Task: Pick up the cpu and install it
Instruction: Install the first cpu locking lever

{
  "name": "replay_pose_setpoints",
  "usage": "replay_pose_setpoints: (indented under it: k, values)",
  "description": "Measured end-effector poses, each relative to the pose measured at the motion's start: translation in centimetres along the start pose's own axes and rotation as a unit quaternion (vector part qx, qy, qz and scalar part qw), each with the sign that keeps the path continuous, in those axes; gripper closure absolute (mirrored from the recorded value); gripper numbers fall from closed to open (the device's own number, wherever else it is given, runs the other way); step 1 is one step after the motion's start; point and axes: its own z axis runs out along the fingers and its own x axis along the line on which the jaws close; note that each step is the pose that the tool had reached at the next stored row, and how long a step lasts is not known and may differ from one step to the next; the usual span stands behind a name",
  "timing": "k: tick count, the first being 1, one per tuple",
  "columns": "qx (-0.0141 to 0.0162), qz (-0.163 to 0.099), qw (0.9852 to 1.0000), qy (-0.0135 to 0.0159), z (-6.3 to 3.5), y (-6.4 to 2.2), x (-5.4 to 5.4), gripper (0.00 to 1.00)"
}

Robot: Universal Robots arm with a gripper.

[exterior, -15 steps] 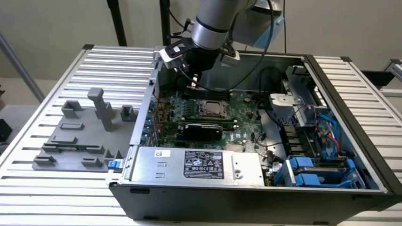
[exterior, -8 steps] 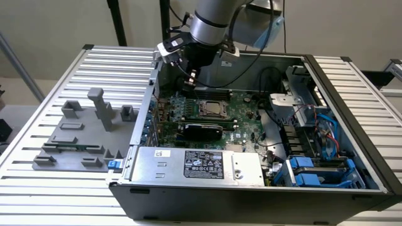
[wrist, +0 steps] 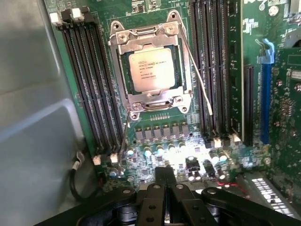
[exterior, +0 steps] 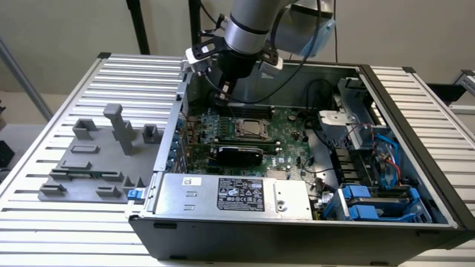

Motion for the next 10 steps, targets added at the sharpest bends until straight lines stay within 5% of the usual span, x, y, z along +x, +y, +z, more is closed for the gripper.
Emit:
replay_pose_setpoints:
  k: [3,5,10]
  values:
    - [0.0033,0.010,0.9997,0.0206,0.09,0.02,0.00,0.89]
    - [0.0047,0.018,0.9993,0.0314,0.19,0.05,-0.01,0.89]
    - [0.0060,0.044,0.9977,0.0506,0.53,0.14,-0.01,0.89]
